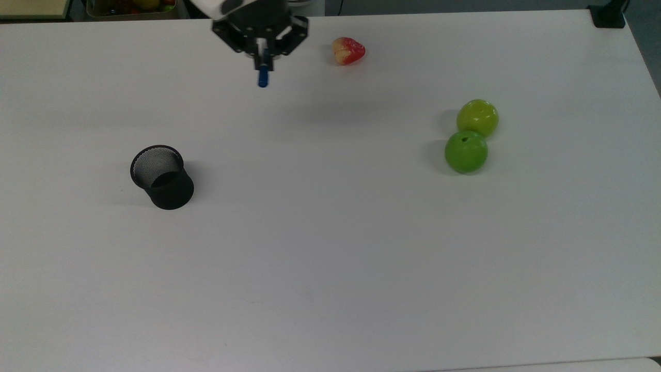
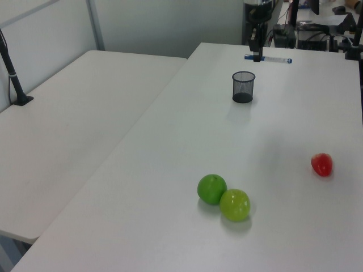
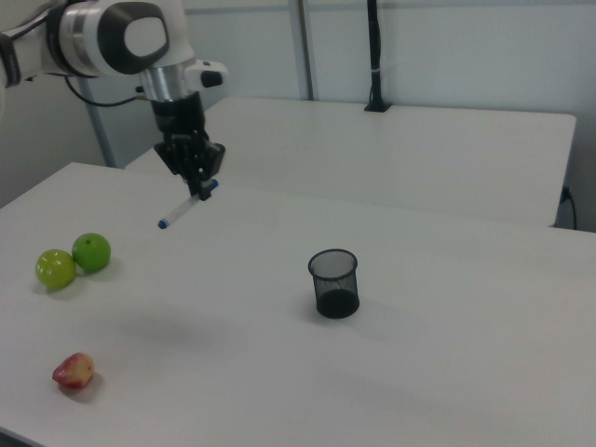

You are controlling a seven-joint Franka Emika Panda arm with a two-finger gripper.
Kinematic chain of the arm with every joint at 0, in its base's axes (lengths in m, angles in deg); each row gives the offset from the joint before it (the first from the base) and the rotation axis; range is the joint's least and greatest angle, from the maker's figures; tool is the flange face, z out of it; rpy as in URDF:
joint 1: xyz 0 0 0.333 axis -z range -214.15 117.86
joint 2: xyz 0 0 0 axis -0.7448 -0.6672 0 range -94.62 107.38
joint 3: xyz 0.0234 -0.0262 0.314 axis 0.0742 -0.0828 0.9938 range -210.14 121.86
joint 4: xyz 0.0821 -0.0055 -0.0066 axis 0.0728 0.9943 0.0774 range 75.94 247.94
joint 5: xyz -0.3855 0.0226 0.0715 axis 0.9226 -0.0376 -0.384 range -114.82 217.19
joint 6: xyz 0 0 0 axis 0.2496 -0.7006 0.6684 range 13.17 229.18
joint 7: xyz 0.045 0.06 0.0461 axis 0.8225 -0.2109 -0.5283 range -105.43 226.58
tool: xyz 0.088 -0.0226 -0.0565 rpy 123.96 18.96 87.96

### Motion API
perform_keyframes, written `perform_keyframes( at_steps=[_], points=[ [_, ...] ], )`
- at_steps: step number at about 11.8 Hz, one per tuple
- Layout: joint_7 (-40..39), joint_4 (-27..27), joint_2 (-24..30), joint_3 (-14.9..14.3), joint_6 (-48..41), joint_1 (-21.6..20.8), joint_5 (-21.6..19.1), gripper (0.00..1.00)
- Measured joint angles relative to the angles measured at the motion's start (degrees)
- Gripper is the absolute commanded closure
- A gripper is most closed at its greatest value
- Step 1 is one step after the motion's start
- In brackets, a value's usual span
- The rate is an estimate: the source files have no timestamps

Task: Place marker
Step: 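Lift the marker and carry it toward the black mesh cup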

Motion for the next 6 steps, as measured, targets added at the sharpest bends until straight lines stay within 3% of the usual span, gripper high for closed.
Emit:
perform_keyframes(
  at_steps=[3,6],
  points=[
    [-5.13,0.0,-0.36,-5.39,1.89,1.04,-0.02,0.89],
    [-6.0,0.02,-0.75,-6.27,6.3,3.29,-0.03,0.89]
  ],
)
